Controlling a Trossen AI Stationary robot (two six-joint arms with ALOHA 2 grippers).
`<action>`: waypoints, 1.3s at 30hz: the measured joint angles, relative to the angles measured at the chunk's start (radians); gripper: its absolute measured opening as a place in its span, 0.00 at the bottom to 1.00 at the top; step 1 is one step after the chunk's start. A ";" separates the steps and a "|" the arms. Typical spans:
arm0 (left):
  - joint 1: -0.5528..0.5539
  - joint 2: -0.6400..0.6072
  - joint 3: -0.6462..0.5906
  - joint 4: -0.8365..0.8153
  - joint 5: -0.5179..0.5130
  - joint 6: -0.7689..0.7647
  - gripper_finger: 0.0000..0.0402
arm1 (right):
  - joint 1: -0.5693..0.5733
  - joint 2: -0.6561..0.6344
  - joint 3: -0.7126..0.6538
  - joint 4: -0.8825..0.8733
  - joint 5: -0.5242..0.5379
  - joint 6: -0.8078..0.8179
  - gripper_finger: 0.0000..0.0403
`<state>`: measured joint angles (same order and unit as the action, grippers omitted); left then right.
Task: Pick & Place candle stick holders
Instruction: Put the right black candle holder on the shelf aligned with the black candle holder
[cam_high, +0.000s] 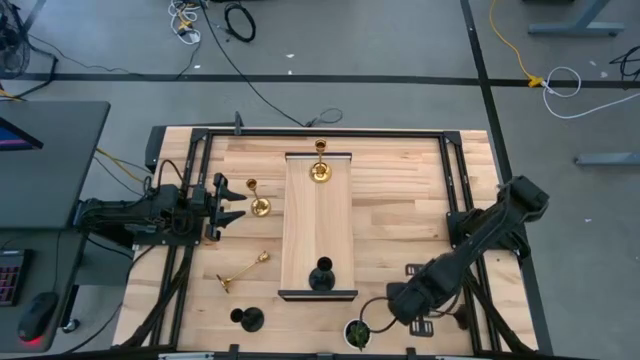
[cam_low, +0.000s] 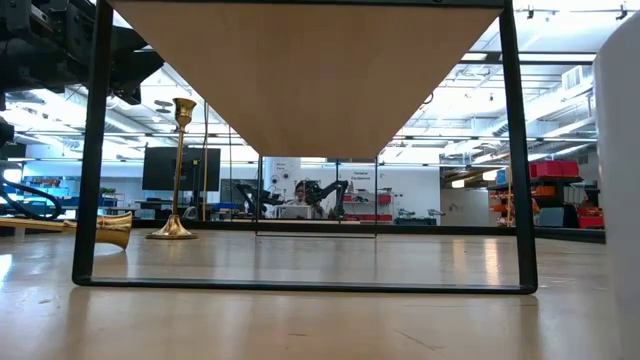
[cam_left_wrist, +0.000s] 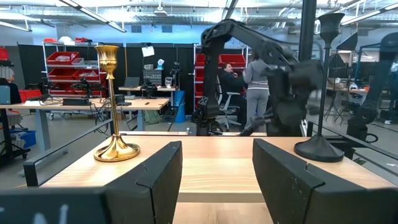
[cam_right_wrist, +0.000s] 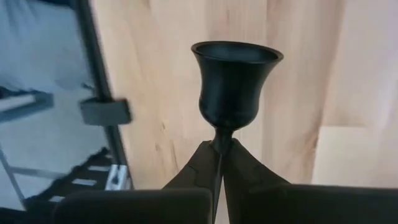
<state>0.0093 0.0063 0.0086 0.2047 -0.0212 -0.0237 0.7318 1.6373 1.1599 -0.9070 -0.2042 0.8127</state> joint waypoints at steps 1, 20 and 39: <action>0.000 0.000 0.000 0.000 0.000 0.000 0.49 | -0.005 -0.025 0.000 0.000 0.010 -0.002 0.01; 0.000 0.000 0.000 0.000 0.000 0.000 0.49 | -0.045 -0.259 0.189 0.135 0.597 -0.401 0.01; 0.000 0.000 0.000 0.000 0.000 0.000 0.49 | 0.009 -0.264 0.200 0.471 1.045 -0.636 0.01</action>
<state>0.0090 0.0063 0.0082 0.2047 -0.0212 -0.0235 0.7404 1.3735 1.3597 -0.4358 0.8410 0.1767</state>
